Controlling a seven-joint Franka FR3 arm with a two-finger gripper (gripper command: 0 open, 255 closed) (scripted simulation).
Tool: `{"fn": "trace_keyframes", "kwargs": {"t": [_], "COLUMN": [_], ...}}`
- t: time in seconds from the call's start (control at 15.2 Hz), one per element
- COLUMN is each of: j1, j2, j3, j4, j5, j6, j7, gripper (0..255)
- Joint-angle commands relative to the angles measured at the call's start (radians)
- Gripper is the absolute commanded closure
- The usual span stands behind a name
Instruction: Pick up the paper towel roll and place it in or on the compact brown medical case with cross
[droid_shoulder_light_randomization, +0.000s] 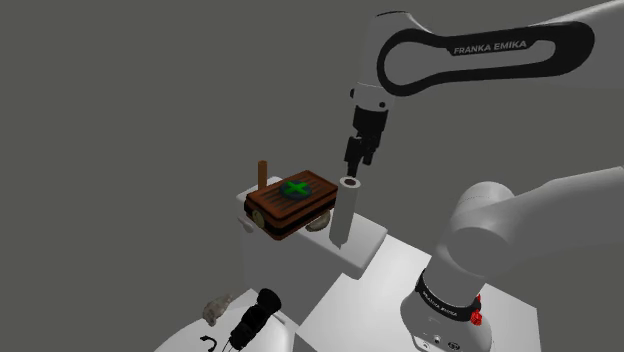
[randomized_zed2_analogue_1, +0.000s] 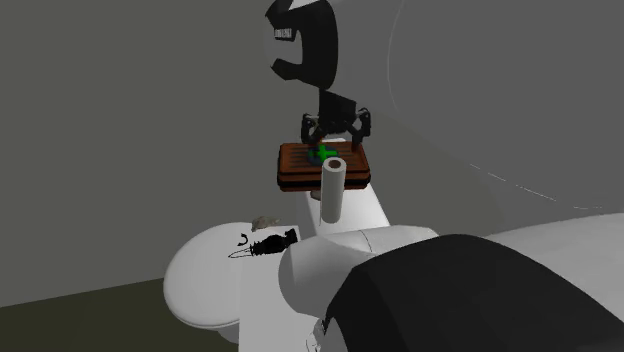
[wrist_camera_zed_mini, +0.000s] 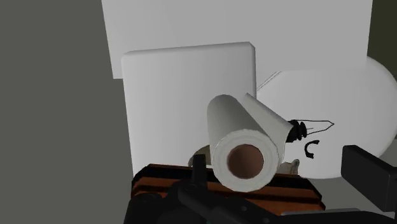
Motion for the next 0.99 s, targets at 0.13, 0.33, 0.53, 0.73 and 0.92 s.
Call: {"fn": "trace_keyframes", "kwargs": {"t": [0.13, 0.33, 0.53, 0.73, 0.92], "j1": [-0.007, -0.007, -0.007, -0.007, -0.007], "j2": [0.034, 0.041, 0.054, 0.054, 0.054], "j3": [-0.026, -0.027, -0.029, -0.029, -0.029], "j4": [-0.069, -0.106, -0.148, -0.148, -0.148], "j5": [0.008, 0.007, 0.006, 0.005, 0.005], "j6": [0.093, 0.138, 0.192, 0.192, 0.192], "j7": [-0.008, -0.008, -0.008, -0.008, -0.008], "gripper": [0, 0, 0, 0, 0]}}
